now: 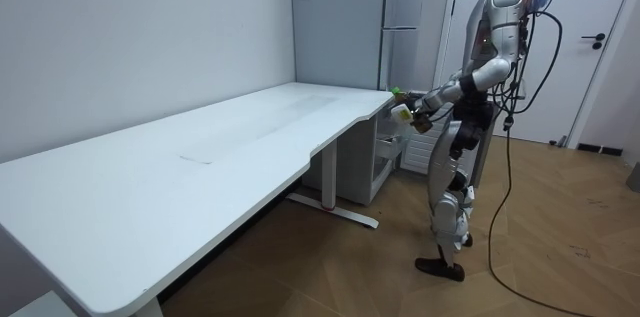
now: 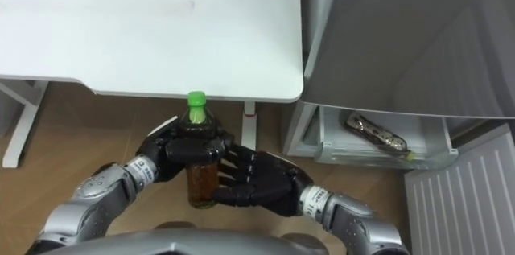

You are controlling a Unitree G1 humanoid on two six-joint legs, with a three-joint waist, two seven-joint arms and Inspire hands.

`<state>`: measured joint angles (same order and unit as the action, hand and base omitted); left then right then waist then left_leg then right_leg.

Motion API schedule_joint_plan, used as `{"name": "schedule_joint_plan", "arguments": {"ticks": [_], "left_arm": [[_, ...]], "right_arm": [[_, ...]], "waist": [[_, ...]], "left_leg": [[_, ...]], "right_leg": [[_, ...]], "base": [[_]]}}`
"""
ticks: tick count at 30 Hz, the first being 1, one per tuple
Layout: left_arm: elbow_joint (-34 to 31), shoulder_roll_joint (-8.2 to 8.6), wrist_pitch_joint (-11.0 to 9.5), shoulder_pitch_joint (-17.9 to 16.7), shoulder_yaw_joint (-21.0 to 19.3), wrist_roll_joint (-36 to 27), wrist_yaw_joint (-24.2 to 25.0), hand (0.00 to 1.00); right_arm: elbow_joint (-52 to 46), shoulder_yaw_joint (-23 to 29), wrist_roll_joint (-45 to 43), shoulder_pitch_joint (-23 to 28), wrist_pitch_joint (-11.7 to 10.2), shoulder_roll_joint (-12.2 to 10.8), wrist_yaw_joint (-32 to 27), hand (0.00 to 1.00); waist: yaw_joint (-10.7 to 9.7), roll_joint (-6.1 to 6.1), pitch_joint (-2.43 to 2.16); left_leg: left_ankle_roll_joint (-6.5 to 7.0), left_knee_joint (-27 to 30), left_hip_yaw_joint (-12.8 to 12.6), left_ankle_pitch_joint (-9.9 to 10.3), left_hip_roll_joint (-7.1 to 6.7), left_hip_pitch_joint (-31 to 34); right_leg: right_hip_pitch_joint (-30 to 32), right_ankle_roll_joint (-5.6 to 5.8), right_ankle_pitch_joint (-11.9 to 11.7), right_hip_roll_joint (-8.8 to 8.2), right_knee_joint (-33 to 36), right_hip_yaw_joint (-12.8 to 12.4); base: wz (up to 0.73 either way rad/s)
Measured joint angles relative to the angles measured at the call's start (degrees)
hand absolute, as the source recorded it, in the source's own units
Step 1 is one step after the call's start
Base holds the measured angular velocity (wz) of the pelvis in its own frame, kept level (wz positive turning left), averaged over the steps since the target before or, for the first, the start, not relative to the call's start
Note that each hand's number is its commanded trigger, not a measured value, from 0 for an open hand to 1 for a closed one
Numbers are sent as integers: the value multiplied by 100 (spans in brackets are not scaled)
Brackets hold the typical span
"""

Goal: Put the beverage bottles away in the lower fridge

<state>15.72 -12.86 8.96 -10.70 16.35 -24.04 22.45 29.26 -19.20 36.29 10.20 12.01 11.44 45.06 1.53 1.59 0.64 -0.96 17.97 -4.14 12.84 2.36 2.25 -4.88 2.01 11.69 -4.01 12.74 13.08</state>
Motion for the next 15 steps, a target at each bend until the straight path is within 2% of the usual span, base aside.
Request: {"name": "schedule_joint_plan", "arguments": {"ticks": [11,15], "left_arm": [[-2,-63,0,1,222,-2,31,100],[-1,-91,0,1,310,-2,46,100]], "right_arm": [[0,-295,310,2,5,106,-199,0],[0,-431,526,4,7,218,-251,0]], "waist": [[0,-29,-28],[0,-52,-31]], "left_leg": [[0,-45,-40,0,2,-69],[0,-47,-41,0,2,-69]], "right_leg": [[-25,-5,-4,0,-2,-25],[-23,-5,-5,0,-1,-26]], "base": [[-1],[0]]}}
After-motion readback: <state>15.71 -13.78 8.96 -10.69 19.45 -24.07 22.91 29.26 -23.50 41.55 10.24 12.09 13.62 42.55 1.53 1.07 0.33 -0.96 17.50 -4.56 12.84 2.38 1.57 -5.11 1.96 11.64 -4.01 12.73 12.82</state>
